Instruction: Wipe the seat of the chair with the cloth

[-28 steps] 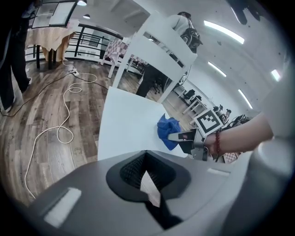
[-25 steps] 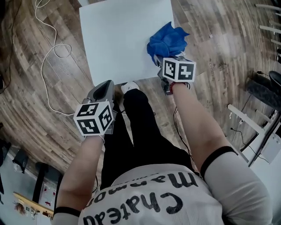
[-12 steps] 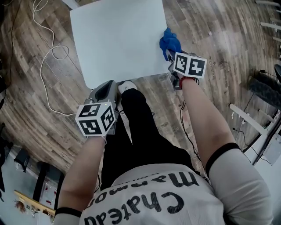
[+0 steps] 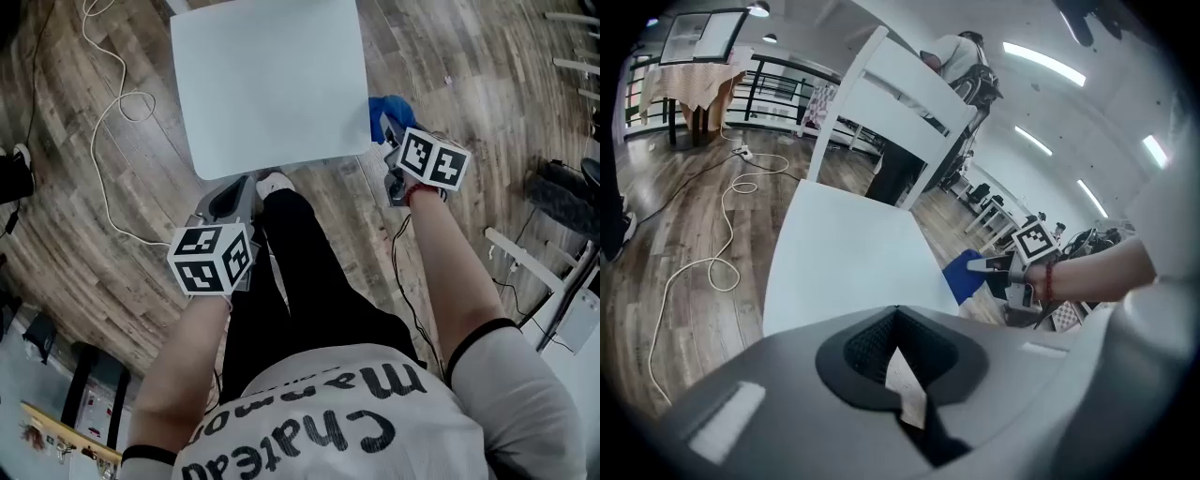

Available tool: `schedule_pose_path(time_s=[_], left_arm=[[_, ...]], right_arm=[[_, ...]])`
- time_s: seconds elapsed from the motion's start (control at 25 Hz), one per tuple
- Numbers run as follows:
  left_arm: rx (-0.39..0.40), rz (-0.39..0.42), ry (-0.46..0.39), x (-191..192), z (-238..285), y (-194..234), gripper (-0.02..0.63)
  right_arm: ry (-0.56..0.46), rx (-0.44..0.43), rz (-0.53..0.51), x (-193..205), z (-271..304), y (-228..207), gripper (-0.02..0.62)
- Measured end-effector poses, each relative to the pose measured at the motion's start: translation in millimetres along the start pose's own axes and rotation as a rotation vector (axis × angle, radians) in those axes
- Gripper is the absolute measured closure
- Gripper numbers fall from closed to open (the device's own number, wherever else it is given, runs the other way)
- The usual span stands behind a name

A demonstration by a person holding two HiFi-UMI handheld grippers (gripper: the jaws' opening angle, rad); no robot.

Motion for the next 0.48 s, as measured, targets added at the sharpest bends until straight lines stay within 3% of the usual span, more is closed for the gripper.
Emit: schedule_pose_path(time_s=[0.2,0.48], left_arm=[[-0.003,-0.017,-0.020,12,-30,21,0.597],[-0.023,-0.026,-0.020,30,-68,73,0.597]], right_arm=[[0.009,-0.105,-0.194,24,-22,101,0.529],[0.069,-0.308,-0.238,51,5,248,0.529]])
Point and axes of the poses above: the fingertips, and each gripper's own axes: z forward along the fingers, y to its left, x out of its underside, the point moved 1 cm from there along -z, backward along the fingers, and after that the axes turned 15 degrees about y, right-handed, at the moved point
